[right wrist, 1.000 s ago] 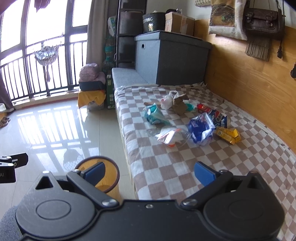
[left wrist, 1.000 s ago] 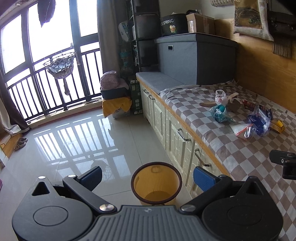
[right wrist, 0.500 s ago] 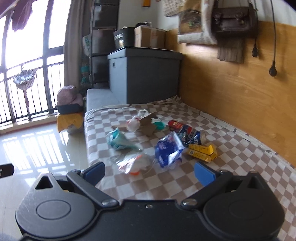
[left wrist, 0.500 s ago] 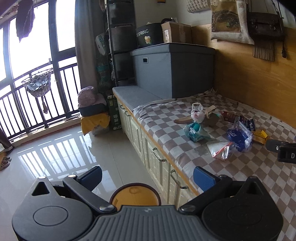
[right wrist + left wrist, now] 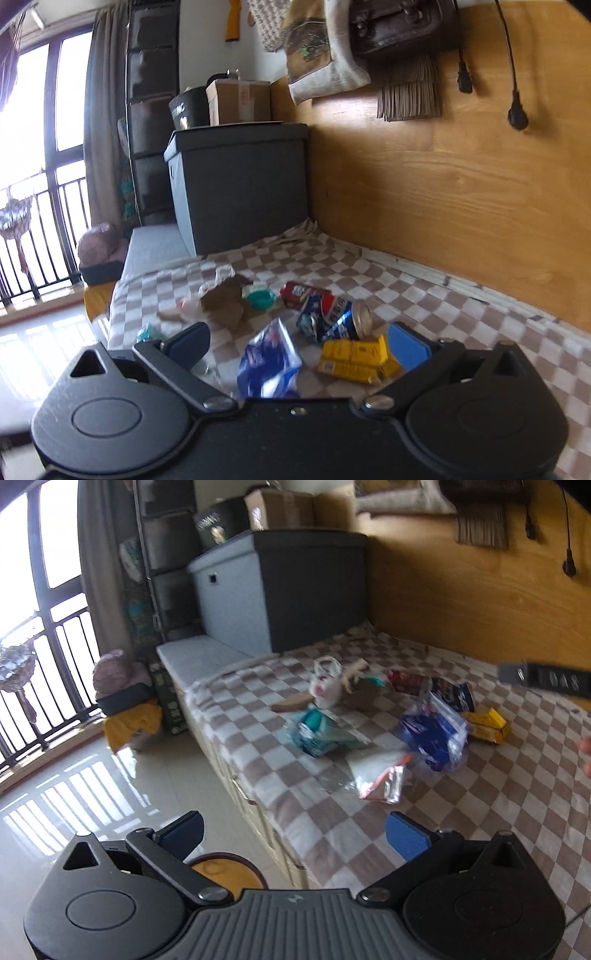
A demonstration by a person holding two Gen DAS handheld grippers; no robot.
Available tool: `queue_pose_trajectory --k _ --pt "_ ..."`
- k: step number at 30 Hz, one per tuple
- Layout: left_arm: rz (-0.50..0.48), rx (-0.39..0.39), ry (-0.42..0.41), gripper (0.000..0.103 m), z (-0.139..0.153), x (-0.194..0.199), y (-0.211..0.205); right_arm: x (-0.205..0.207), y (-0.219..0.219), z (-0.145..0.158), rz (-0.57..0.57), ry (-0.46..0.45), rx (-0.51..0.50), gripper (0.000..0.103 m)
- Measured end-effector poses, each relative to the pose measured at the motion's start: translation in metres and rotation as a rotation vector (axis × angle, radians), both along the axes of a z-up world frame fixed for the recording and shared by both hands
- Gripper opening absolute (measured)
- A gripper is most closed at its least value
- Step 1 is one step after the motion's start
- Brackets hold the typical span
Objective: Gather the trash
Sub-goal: 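Grasp the blue-white plastic bag with the right tool while the left tool grasps the clear zip bag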
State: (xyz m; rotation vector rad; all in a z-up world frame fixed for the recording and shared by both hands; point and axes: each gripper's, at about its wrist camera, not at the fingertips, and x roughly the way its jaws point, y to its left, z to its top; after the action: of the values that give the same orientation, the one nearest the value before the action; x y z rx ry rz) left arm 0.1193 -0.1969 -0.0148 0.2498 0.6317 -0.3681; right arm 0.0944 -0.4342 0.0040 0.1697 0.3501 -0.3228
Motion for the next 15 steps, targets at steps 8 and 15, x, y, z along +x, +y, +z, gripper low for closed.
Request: queue_pose_trajectory --k 8,15 --pt "-0.082 -0.010 0.053 0.103 -0.041 0.026 -0.030 0.044 -0.030 -0.050 0.023 0.000 0.071 0.103" --pt "-0.178 -0.032 0.107 0.103 -0.054 0.049 -0.054 0.056 -0.050 -0.101 0.114 -0.004 0.226 0.096"
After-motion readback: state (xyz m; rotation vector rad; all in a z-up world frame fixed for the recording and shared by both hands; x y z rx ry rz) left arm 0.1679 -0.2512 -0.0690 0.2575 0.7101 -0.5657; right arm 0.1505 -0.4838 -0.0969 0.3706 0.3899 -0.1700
